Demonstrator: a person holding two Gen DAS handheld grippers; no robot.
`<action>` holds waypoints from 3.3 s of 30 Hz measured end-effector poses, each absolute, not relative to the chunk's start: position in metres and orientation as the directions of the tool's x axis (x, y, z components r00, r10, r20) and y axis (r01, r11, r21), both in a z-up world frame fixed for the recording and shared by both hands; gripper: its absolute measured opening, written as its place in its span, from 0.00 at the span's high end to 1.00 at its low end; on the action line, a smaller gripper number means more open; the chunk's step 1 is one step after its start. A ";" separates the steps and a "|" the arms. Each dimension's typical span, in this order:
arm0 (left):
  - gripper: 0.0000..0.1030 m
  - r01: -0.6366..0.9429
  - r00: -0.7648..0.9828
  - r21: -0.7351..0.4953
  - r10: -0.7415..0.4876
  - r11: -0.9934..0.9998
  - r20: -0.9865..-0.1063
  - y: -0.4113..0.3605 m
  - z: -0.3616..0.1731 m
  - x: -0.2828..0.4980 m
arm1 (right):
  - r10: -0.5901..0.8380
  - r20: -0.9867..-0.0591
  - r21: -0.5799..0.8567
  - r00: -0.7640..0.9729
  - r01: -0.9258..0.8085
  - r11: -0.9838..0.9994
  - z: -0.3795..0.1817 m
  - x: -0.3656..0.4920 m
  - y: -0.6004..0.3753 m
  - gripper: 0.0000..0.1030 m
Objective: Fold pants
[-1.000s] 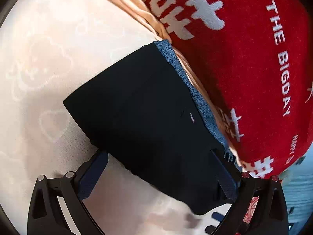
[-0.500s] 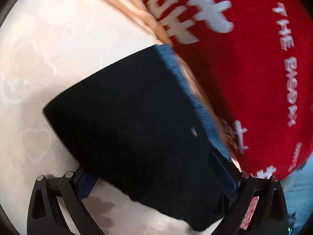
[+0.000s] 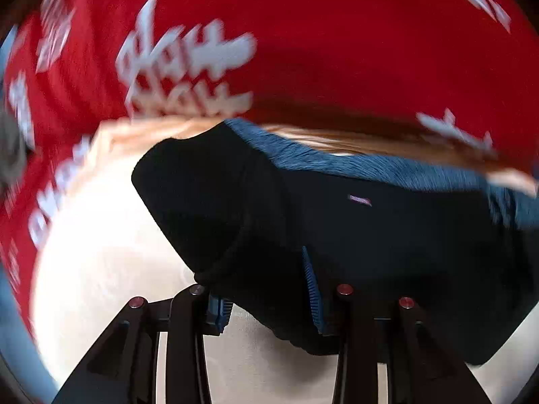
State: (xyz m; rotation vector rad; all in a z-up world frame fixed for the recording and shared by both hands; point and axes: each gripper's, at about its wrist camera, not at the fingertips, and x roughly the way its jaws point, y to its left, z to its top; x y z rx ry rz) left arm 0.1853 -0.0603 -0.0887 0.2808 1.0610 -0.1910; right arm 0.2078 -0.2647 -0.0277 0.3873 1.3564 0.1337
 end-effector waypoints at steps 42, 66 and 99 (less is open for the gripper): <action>0.63 0.673 0.586 0.251 -0.294 0.696 -0.755 -0.235 0.043 0.049 | 0.602 -0.765 0.618 0.229 -0.001 0.786 0.024 0.201 -0.294 0.84; 0.62 0.855 0.430 0.284 -0.286 0.435 -0.856 -0.426 -0.053 -0.035 | 0.570 -0.717 0.689 0.402 0.284 0.666 -0.073 0.059 -0.519 0.80; 0.24 0.518 0.174 0.024 -0.078 0.855 -0.982 -0.262 -0.057 0.088 | 0.484 -0.764 0.643 0.427 0.553 0.529 -0.087 -0.027 -0.516 0.50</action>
